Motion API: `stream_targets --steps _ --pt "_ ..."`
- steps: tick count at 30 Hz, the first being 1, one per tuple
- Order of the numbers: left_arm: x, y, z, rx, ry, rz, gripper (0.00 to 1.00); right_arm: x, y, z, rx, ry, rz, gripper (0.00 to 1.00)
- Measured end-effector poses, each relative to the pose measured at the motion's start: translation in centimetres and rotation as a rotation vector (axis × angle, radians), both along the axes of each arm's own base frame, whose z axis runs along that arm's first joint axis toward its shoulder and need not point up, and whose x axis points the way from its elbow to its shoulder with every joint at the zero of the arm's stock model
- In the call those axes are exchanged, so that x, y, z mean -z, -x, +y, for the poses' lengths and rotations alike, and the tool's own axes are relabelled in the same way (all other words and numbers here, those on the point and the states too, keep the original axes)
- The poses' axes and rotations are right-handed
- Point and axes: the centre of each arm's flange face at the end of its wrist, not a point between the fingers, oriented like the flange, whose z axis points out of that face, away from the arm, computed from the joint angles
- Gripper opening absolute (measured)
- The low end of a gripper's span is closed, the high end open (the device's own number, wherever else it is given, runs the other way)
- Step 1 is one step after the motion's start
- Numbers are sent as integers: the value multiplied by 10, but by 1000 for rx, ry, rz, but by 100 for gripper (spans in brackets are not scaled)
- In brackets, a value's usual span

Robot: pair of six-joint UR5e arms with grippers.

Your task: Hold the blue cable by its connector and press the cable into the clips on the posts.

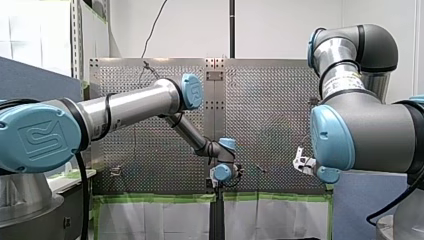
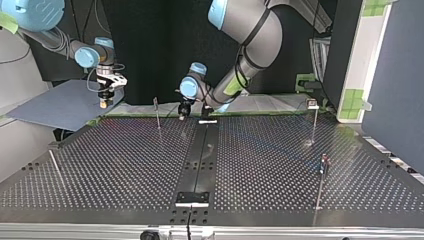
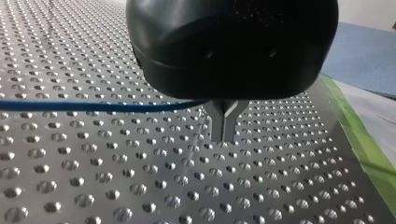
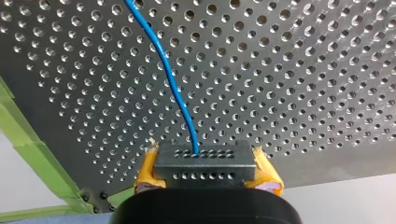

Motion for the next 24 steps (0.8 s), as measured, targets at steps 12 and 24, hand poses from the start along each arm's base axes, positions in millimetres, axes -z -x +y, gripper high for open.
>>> stream_targets --steps 12,24 --pt "-3 -2 -2 15 -13 -19 54 -5 1 -8 -1 16 0 0" --pt "3 14 -8 56 -106 -13 99 -5 1 -9 -3 15 -4 0"
